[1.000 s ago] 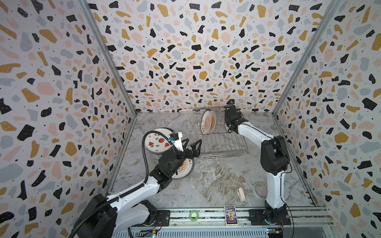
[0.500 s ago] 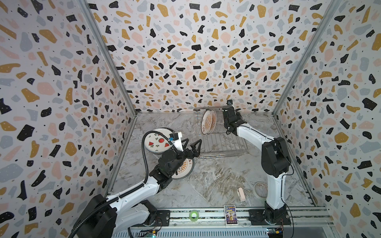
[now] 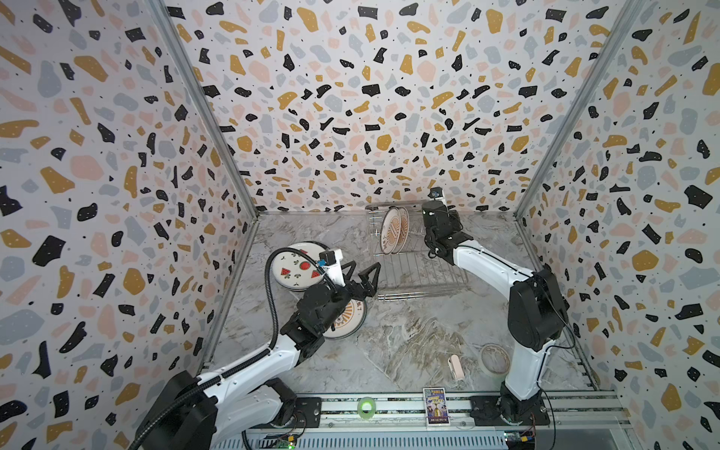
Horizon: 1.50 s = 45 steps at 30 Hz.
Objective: Unload the plates from the dish rack
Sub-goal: Pick up the plate from the dish rack.
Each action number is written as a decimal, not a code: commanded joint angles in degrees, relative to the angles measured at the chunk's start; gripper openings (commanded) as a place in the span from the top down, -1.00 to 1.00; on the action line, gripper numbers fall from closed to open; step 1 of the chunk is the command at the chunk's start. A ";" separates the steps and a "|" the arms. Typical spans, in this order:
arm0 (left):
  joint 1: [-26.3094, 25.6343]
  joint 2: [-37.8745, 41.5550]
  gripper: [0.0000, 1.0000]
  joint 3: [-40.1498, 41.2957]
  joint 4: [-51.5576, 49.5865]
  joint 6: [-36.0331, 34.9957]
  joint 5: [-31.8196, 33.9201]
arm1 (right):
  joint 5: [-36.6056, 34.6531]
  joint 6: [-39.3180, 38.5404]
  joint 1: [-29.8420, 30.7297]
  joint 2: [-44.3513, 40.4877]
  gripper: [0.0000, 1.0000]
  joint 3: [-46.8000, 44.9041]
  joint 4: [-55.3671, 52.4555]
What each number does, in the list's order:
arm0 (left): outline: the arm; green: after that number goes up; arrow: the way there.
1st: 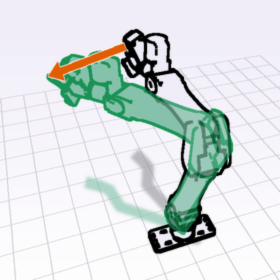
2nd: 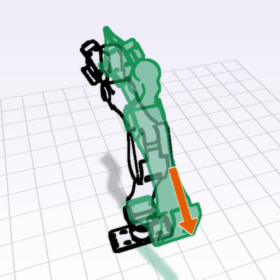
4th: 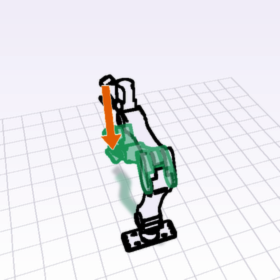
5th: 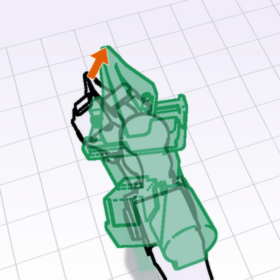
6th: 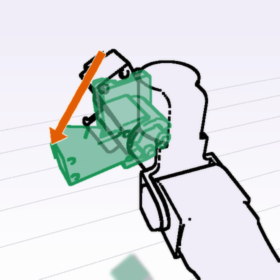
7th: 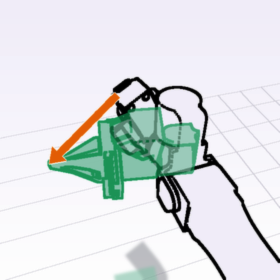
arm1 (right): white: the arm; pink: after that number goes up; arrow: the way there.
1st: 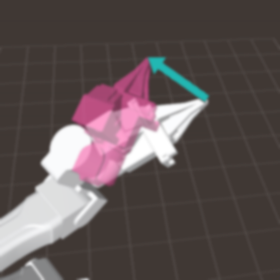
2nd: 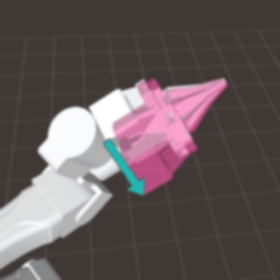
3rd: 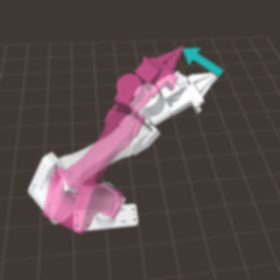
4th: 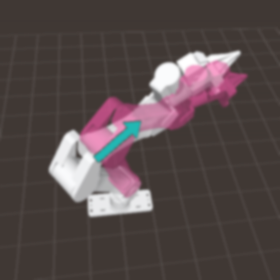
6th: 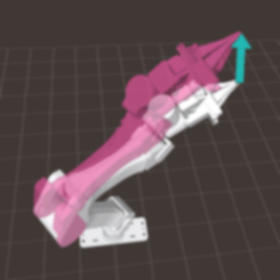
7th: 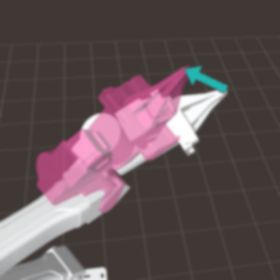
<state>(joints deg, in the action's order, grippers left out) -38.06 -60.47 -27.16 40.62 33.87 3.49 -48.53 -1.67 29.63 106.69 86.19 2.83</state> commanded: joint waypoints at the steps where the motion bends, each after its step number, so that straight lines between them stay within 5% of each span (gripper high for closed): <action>1: -0.34 1.23 -0.99 0.26 1.43 -0.02 0.24 | -3.12 -1.14 1.37 -5.90 0.81 -1.34 4.65; 15: -0.34 2.97 -1.00 -0.45 -1.15 -1.74 0.91 | -1.80 0.75 6.76 -20.84 0.82 -9.97 4.54; 30: -0.34 4.52 -1.00 1.32 -1.36 -0.07 0.37 | 37.47 15.84 -2.16 -43.59 0.83 -30.20 8.91; 45: -0.34 1.89 -1.00 3.20 6.34 6.06 -9.80 | 72.83 28.14 -10.35 -45.24 0.86 -40.77 24.21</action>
<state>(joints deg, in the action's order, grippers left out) -38.06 -57.98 -24.77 42.15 38.22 -3.62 15.20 22.26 19.70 62.50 44.99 17.87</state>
